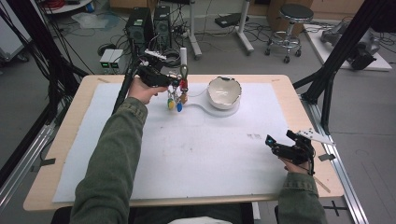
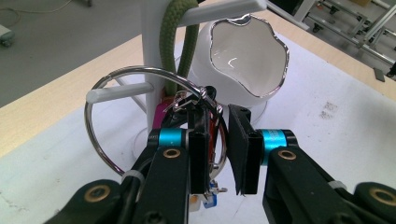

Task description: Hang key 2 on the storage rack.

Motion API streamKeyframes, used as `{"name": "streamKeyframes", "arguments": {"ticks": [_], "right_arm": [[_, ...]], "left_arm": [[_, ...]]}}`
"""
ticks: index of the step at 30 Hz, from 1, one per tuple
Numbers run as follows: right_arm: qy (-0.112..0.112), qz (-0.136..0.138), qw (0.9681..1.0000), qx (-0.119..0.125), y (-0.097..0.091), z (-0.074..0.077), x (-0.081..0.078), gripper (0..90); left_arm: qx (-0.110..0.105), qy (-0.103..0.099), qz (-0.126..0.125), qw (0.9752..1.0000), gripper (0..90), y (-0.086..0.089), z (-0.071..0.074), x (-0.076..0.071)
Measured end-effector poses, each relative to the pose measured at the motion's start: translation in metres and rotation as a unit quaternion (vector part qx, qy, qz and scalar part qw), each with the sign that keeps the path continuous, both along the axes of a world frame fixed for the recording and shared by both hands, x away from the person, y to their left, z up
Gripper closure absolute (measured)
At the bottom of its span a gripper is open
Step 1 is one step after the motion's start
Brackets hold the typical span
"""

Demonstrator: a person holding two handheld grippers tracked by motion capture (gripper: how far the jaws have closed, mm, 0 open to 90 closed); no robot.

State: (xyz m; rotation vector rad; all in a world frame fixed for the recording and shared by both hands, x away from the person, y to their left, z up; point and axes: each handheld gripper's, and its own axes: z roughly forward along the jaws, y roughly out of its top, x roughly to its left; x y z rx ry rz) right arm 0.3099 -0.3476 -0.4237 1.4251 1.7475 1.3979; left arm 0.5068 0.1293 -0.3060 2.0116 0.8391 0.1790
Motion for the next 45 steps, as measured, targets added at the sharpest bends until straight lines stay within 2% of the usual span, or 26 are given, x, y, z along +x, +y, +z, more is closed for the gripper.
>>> {"name": "streamKeyframes", "arguments": {"ticks": [7,11,17,20,27,28,34,36,38,45], "right_arm": [[0.0,0.0,1.0,0.0,0.0,0.0,0.0,0.9],[0.0,0.0,1.0,0.001,0.0,0.0,0.0,0.9],[-0.001,0.002,1.0,0.0,0.0,0.0,0.001,0.9],[0.0,0.002,1.0,0.001,0.001,0.0,0.001,0.9],[0.001,0.003,1.0,0.001,0.001,0.0,0.001,0.9],[0.001,0.003,1.0,0.002,0.001,0.0,0.001,0.9],[0.002,0.003,1.0,0.002,0.002,0.0,0.001,0.9],[0.001,0.003,1.0,0.002,0.002,0.0,0.002,0.9],[0.002,0.003,1.0,0.003,0.002,0.0,0.002,0.9],[0.001,0.001,1.0,0.001,0.002,0.0,0.002,0.9]], "left_arm": [[0.007,0.001,-0.005,1.0,78.4,-0.004,-0.004,0.0],[0.016,0.002,0.002,0.9999,78.2,-0.007,-0.007,0.002],[0.044,0.005,0.009,0.999,77.6,-0.009,-0.011,0.004],[0.041,0.007,0.019,0.9989,76.5,-0.009,-0.01,0.004],[0.014,0.019,0.016,0.9996,46.0,-0.005,-0.003,0.0],[0.01,0.023,0.014,0.9996,43.5,-0.004,-0.001,-0.001],[0.005,0.012,0.025,0.9996,33.3,-0.002,0.003,-0.008],[0.006,0.008,0.035,0.9993,25.6,0.0,0.002,-0.011],[0.005,0.005,0.044,0.999,23.3,0.002,0.0,-0.013],[0.01,-0.008,0.069,0.9976,1.6,0.011,-0.002,-0.021]]}}
